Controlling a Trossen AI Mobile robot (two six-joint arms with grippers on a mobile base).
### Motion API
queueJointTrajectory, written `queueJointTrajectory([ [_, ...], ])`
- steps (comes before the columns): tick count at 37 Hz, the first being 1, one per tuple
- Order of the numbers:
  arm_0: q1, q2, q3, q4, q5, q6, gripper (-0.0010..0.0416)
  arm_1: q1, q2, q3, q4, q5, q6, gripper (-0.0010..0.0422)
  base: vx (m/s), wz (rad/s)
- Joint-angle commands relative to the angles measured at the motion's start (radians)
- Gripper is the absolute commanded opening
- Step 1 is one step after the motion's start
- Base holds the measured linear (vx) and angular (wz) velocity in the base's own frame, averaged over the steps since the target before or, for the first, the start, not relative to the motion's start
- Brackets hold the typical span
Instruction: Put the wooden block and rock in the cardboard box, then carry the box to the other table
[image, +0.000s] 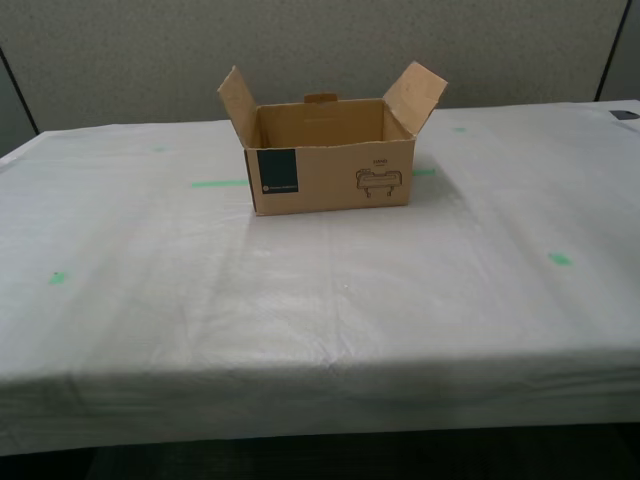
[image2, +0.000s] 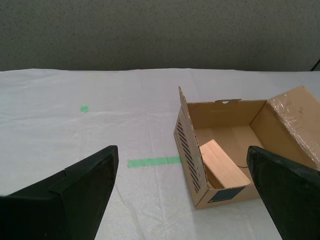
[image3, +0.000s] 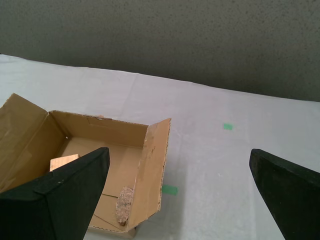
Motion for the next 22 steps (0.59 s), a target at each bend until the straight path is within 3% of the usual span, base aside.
queueJointTrajectory([
  [1,0.001,0.0,0.001,0.002,0.006,0.002,0.039,0.0,0.0,0.001,0.003,-0.003,0.003,0.035,0.0,0.0],
  [22,0.001,0.0,0.001,0.002,0.006,0.002,0.0389,0.0,0.0,0.001,0.003,-0.003,0.003,0.035,0.0,0.0],
])
